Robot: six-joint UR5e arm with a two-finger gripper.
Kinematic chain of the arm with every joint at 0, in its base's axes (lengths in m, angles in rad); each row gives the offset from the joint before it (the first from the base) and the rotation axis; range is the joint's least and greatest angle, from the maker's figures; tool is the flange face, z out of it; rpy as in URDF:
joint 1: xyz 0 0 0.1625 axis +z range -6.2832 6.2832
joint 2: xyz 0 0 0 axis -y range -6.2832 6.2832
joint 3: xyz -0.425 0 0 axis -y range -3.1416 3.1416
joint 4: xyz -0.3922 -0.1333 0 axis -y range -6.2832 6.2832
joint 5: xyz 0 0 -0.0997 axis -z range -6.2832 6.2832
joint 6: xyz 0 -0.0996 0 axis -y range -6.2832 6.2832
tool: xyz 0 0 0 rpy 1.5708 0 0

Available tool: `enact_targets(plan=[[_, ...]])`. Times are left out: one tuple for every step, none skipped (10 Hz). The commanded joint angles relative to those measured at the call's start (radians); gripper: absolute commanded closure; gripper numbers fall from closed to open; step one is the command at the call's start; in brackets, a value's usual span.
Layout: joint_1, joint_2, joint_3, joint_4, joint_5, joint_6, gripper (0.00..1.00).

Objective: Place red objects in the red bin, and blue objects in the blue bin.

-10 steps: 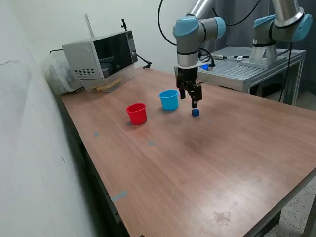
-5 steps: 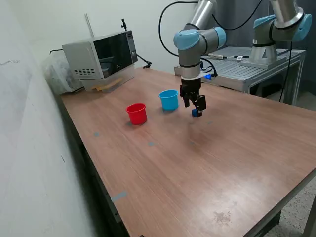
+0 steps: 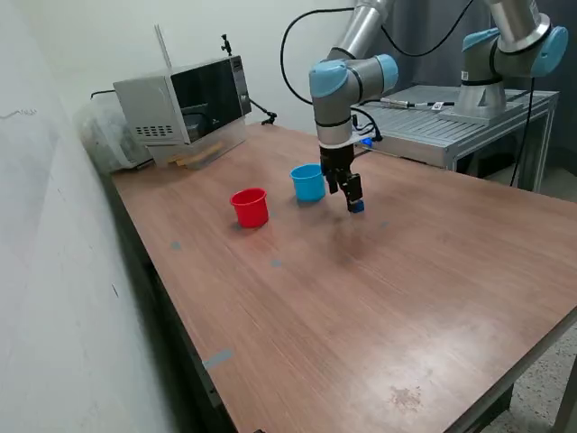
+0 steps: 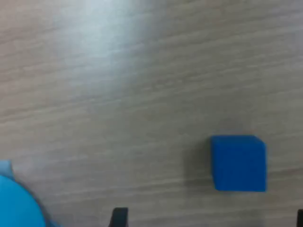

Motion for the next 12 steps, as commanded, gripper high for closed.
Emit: enact_targets(plan=[[-0.025,-0.019,0.045,0.002,0.0,0.002,0.0],[-0.025,-0.033,0.054,0.002,0.002,0.002,0.0],[-0.024,-0.039,0.063,0.002,0.002,0.002,0.0],[-0.018,-0.044,0.078,0.002,0.002,0.002,0.0],[-0.012,-0.046,0.083,0.002,0.002,0.002,0.0],[-0.007,-0.049,0.085,0.003,0.002,0.002,0.0],[0.008,-0.056,0.085,0.003,0.002,0.0,0.0],[0.019,-0.056,0.085,0.005,0.002,0.0,0.0],[0.034,-0.056,0.082,0.005,0.0,0.0,0.0],[0.039,-0.058,0.078,0.005,0.002,0.002,0.0],[0.044,-0.059,0.075,0.003,0.002,0.002,0.0],[0.051,-0.059,0.072,0.003,0.006,0.002,0.0]])
